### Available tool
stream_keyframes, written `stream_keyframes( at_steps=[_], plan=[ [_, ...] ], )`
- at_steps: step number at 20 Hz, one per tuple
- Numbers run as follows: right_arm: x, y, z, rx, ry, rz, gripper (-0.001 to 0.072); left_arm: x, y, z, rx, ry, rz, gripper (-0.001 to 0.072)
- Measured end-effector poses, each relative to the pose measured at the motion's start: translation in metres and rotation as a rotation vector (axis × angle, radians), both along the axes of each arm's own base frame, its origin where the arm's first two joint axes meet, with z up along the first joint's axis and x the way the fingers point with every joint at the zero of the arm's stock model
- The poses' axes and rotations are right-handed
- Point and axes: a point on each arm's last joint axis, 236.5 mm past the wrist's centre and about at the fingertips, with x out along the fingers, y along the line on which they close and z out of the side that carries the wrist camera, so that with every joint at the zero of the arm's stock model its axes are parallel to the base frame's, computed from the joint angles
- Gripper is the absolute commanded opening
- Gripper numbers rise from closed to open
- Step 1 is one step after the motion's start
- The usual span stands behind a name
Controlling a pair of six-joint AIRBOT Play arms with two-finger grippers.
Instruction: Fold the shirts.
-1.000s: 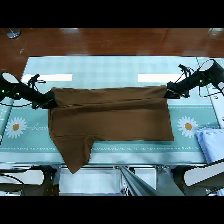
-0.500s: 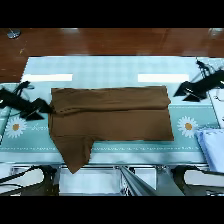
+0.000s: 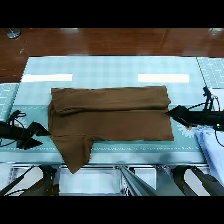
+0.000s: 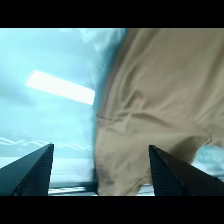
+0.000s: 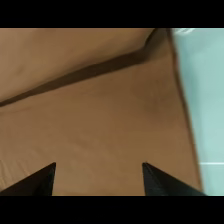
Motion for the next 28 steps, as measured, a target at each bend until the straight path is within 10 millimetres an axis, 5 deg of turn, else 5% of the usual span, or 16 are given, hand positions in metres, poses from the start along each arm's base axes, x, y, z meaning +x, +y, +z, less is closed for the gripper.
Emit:
stream_keyframes(
  at_steps=[8, 13, 15, 16, 20, 24, 28],
  plan=[
    [-0.004, 0.029, 0.002, 0.074, -0.025, 0.010, 0.0620, -0.014, -0.056, -0.016, -0.114, -0.003, -0.045, 0.0700],
    [0.003, -0.004, 0.006, 0.092, -0.029, -0.119, 0.0620, -0.013, -0.086, -0.019, -0.169, -0.046, -0.103, 0.0679],
    [-0.008, -0.030, 0.000, 0.085, 0.027, -0.198, 0.0620, -0.014, -0.089, -0.021, -0.160, -0.060, -0.138, 0.0314],
    [-0.019, -0.041, -0.007, 0.070, 0.073, -0.223, 0.0620, -0.012, -0.087, -0.024, -0.143, -0.070, -0.147, 0.0034],
    [-0.074, -0.064, -0.033, -0.020, 0.303, -0.235, 0.0619, -0.012, -0.101, -0.014, -0.207, -0.096, -0.181, 0.0022],
    [-0.109, -0.050, -0.052, -0.055, 0.458, -0.147, 0.0620, -0.010, -0.110, -0.005, -0.258, -0.120, -0.194, 0.0022],
    [-0.118, -0.031, -0.065, -0.046, 0.525, -0.060, 0.0620, -0.009, -0.112, -0.003, -0.269, -0.131, -0.197, 0.0022]
  ],
)
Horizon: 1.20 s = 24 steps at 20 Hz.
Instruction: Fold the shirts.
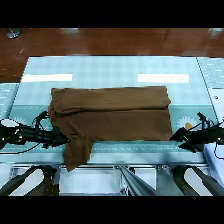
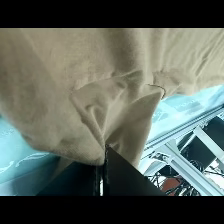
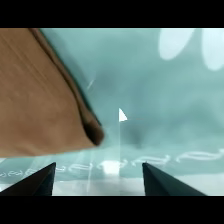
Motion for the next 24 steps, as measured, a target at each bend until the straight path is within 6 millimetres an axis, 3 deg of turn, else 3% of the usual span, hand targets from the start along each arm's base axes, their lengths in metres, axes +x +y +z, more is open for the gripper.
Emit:
stream_keyframes(
  at_steps=[7, 8, 9, 10, 11, 18, 24],
  plan=[
    [0.034, 0.029, -0.007, 0.132, -0.059, -0.078, 0.0609, 0.002, -0.002, 0.002, -0.010, -0.008, 0.007, 0.0022],
    [0.043, 0.029, -0.008, 0.139, -0.086, -0.097, 0.0533, 0.003, -0.002, 0.002, -0.010, -0.008, 0.007, 0.0022],
    [0.047, 0.029, -0.009, 0.137, -0.100, -0.098, 0.0371, 0.003, -0.002, 0.002, -0.010, -0.010, 0.006, 0.0022],
    [0.051, 0.026, -0.011, 0.127, -0.116, -0.103, 0.0154, 0.005, -0.001, 0.003, -0.010, -0.015, 0.007, 0.0022],
    [0.055, 0.023, -0.014, 0.110, -0.132, -0.100, 0.0030, 0.007, 0.000, 0.004, -0.008, -0.020, 0.007, 0.0022],
    [0.079, 0.026, 0.006, 0.153, -0.227, -0.055, 0.0029, 0.048, 0.015, 0.027, 0.031, -0.133, 0.020, 0.0020],
    [0.138, 0.015, 0.043, 0.129, -0.374, -0.024, 0.0029, 0.111, 0.026, 0.050, 0.022, -0.249, 0.120, 0.0020]
  ],
)
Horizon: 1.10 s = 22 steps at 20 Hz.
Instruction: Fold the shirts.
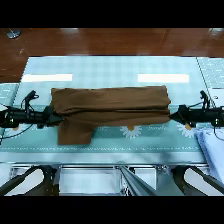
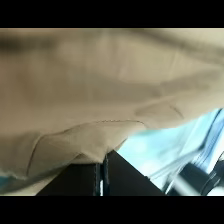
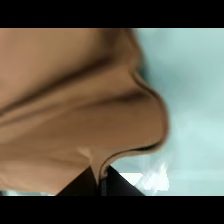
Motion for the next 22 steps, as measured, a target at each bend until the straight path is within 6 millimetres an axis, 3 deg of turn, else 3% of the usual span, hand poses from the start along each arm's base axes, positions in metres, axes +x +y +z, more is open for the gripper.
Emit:
stream_keyframes(
  at_steps=[6, 12, 14, 17, 18, 19, 20, 22],
  plan=[
    [0.077, 0.003, 0.007, -0.022, -0.059, 0.045, 0.0029, 0.079, 0.016, 0.004, -0.021, -0.083, 0.126, 0.0020],
    [0.131, -0.005, 0.004, -0.020, -0.073, 0.018, 0.0029, 0.152, 0.019, 0.007, -0.018, -0.137, 0.115, 0.0020],
    [0.143, -0.007, 0.003, -0.010, -0.078, 0.004, 0.0029, 0.168, 0.019, 0.001, -0.007, -0.130, 0.108, 0.0020],
    [0.157, -0.004, -0.002, 0.022, -0.085, -0.014, 0.0030, 0.176, 0.022, -0.019, 0.018, -0.076, 0.092, 0.0024],
    [0.160, -0.003, -0.005, 0.032, -0.083, -0.016, 0.0153, 0.175, 0.022, -0.025, 0.021, -0.056, 0.083, 0.0168],
    [0.163, 0.000, -0.008, 0.042, -0.081, -0.019, 0.0566, 0.173, 0.022, -0.030, 0.021, -0.040, 0.073, 0.0657],
    [0.165, 0.002, -0.011, 0.047, -0.081, -0.018, 0.0621, 0.173, 0.022, -0.032, 0.021, -0.029, 0.068, 0.0703],
    [0.170, 0.002, -0.011, 0.059, -0.090, -0.011, 0.0620, 0.169, 0.025, -0.027, 0.014, -0.015, 0.027, 0.0701]
  ],
)
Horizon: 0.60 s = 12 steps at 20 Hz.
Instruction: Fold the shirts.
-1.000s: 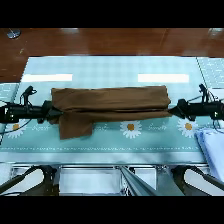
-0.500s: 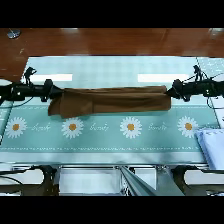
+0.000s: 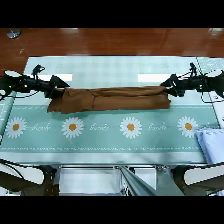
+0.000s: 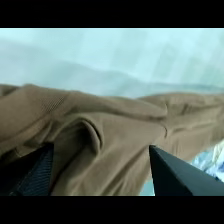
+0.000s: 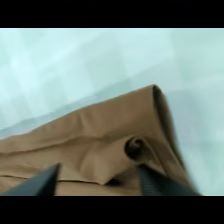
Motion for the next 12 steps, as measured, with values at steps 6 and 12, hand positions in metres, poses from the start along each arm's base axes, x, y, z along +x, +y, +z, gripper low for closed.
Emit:
stream_keyframes(
  at_steps=[6, 12],
  plan=[
    [-0.017, -0.067, 0.016, -0.049, 0.027, -0.028, 0.0620, -0.031, 0.099, 0.045, 0.220, 0.012, 0.063, 0.0701],
    [-0.053, -0.072, -0.019, -0.061, 0.168, -0.018, 0.0620, -0.066, 0.099, 0.087, 0.350, -0.238, 0.241, 0.0701]
  ],
)
